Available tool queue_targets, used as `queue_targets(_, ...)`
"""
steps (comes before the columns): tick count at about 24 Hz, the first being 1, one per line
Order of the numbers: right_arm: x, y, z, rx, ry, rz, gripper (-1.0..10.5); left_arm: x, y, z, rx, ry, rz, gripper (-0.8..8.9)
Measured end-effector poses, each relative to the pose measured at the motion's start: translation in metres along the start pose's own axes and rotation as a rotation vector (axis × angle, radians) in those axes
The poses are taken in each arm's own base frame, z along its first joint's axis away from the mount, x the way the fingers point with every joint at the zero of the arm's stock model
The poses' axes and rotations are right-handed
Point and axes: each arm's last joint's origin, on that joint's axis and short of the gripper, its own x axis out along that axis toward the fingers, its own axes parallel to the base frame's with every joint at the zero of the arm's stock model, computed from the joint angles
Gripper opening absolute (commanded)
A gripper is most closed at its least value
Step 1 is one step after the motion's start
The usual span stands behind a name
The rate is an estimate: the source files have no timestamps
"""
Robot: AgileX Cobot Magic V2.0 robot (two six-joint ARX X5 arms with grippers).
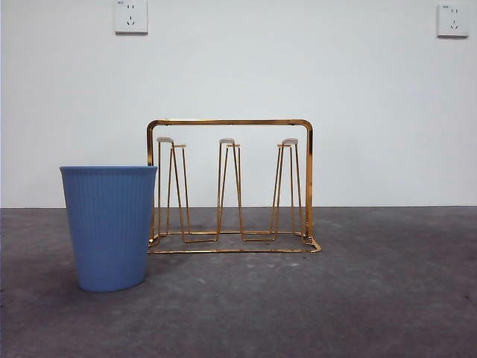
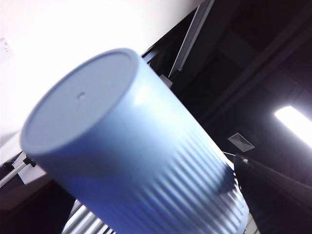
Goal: Pick up cup 1,put cup 1 in the cup rack,pick up cup 2,put cup 2 in the cup rack
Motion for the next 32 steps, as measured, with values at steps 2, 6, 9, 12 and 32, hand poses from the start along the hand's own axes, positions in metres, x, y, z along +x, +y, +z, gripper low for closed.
queue_targets(2,0.002,0.0,-0.001,0.004,0.003,0.0,-0.1,0.0,0.0,0.0,-0.003,-0.002,0.002,3.97)
queue_targets(6,0.002,0.0,0.0,0.007,-0.007,0.012,-0.1,0.0,-0.001,0.001,-0.025,-0.011,-0.008,1.7)
queue_targets(9,0.001,0.001,0.001,0.011,-0.016,0.016,-0.1,0.0,-0.002,0.001,-0.038,-0.019,-0.019,0.58)
queue_targets(12,0.001,0.001,0.001,0.015,-0.016,0.017,-0.1,0.0,-0.002,0.001,-0.05,-0.021,-0.02,-0.02)
queue_targets(32,-0.01,0.0,-0.012,0.025,0.152,-0.036,2.3,-0.002,0.004,0.007,0.034,-0.017,0.012,-0.08)
